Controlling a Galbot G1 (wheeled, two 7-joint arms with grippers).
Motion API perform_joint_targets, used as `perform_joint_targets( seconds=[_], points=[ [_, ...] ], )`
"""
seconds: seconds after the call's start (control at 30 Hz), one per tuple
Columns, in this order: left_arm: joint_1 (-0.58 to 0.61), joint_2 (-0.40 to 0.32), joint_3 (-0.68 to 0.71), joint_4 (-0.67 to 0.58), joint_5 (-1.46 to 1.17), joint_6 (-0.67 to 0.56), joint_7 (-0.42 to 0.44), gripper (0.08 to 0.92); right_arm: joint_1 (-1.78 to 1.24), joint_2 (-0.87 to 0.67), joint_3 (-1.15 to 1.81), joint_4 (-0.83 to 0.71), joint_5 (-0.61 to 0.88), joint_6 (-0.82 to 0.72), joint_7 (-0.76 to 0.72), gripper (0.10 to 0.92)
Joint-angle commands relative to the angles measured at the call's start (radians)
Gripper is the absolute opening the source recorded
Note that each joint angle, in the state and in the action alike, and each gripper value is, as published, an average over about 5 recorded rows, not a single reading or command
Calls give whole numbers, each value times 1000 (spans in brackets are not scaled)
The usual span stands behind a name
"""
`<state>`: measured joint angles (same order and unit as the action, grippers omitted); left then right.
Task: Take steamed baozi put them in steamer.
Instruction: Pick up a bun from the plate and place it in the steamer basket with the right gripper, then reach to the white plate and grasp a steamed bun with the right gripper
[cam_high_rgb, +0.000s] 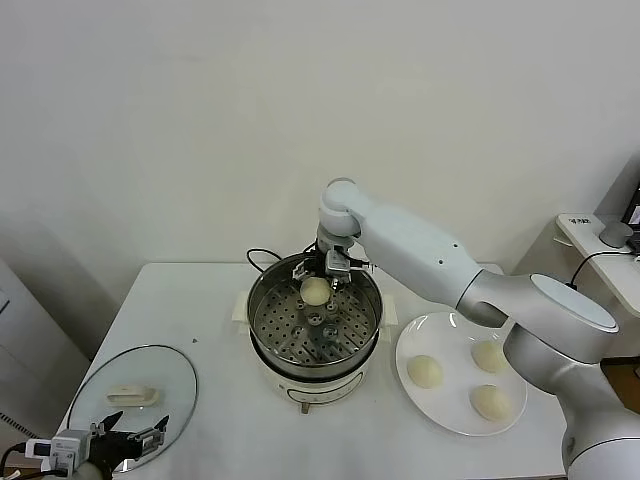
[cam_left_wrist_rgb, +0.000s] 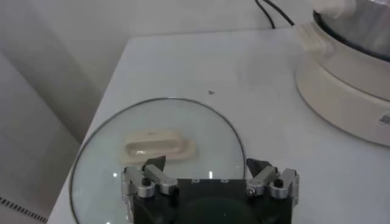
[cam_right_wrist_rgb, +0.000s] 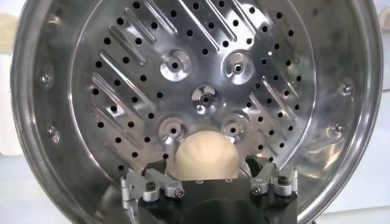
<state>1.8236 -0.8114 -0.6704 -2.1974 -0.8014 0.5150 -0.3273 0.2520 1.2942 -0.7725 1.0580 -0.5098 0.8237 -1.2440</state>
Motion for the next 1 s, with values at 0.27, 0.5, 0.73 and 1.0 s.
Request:
perform_joint_targets(
  seconds=[0.27,0.5,0.73,1.0],
  points=[
    [-10,4,9,1,0,-2,0,823,380,-312,-370,44,652,-438,-23,823],
    [-21,6,12,-8,-3,0,0,823,481,-466,-563,99,842,-696,-22,823],
    [-27,8,20,-13,-6,3,-1,823,473,-606,-649,182,928,-814,-10,823],
    [-26,7,20,-17,-6,5,-2,823,355,-657,-656,227,950,-865,34,823]
  ],
)
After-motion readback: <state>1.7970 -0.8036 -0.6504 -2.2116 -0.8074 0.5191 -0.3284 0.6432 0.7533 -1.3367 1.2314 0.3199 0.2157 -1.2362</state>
